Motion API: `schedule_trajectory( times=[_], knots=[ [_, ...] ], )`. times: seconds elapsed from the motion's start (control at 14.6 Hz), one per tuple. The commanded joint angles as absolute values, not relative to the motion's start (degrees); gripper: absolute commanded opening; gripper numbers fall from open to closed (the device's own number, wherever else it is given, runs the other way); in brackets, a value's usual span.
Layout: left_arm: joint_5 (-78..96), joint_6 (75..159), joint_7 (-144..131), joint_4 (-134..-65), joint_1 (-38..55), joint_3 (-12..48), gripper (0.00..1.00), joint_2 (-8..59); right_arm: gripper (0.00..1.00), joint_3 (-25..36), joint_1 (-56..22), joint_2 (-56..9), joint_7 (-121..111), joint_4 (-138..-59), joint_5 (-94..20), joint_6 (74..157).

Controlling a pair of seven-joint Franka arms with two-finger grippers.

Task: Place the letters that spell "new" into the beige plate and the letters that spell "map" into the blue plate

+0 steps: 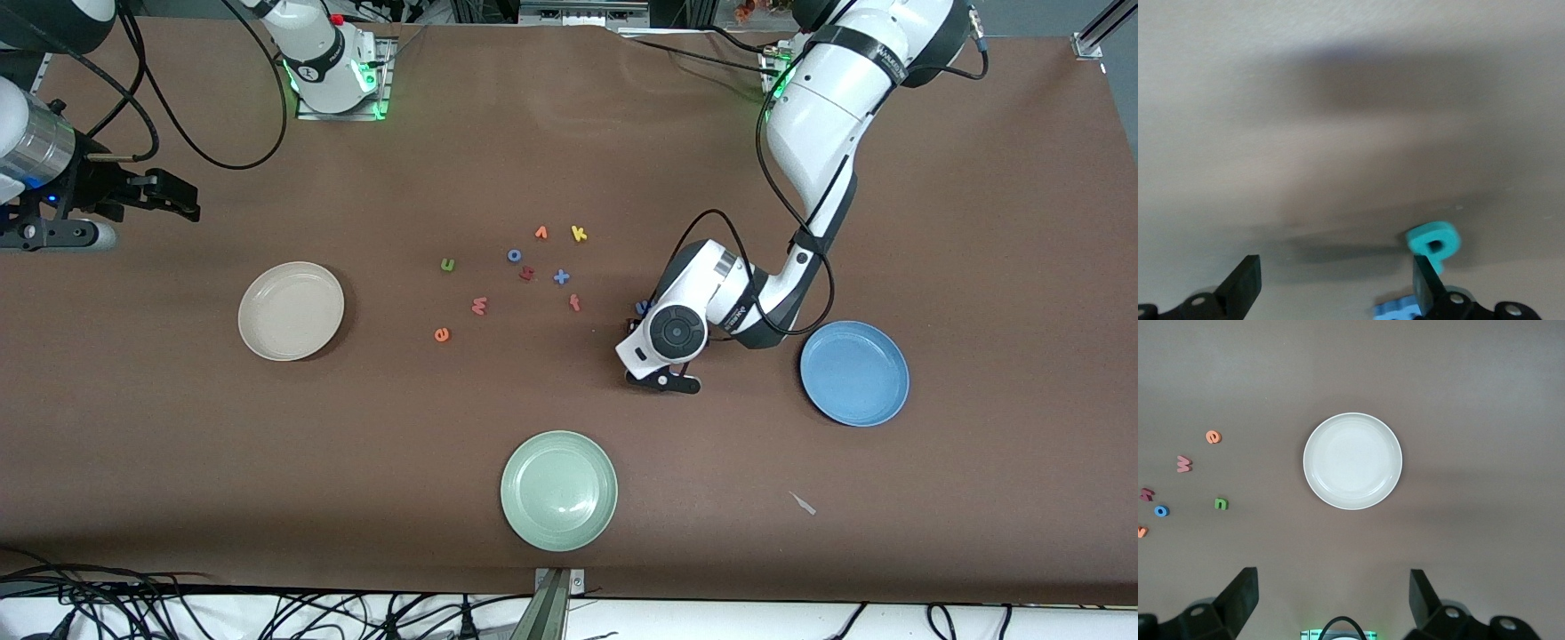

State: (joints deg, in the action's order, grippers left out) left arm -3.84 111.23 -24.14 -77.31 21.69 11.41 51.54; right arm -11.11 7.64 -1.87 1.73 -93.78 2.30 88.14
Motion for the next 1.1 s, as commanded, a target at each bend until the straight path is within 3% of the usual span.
schedule_trajectory(
  times=[0.0, 0.21, 0.55, 1.03],
  knots=[
    [-3.24, 111.01, -22.08, -75.77, 21.01, 11.25, 1.00, 49.51, 1.00, -11.08, 8.17, -2.29, 1.67, -92.55, 1.06, 87.89],
    [-3.25, 105.66, -17.67, -75.76, 18.65, 10.63, 1.00, 43.44, 1.00, -10.99, 8.26, -2.29, 1.67, -92.55, 1.05, 87.89],
    [-7.12, 104.33, -16.96, -76.55, 10.92, 10.81, 1.00, 31.32, 1.00, -10.72, 8.35, -2.29, 1.67, -92.64, 1.06, 87.89],
    [-0.97, 90.10, -7.66, -77.08, 3.87, 10.99, 1.00, 14.86, 1.00, -10.72, 8.35, -2.29, 1.67, -92.72, 1.14, 87.80]
  ],
)
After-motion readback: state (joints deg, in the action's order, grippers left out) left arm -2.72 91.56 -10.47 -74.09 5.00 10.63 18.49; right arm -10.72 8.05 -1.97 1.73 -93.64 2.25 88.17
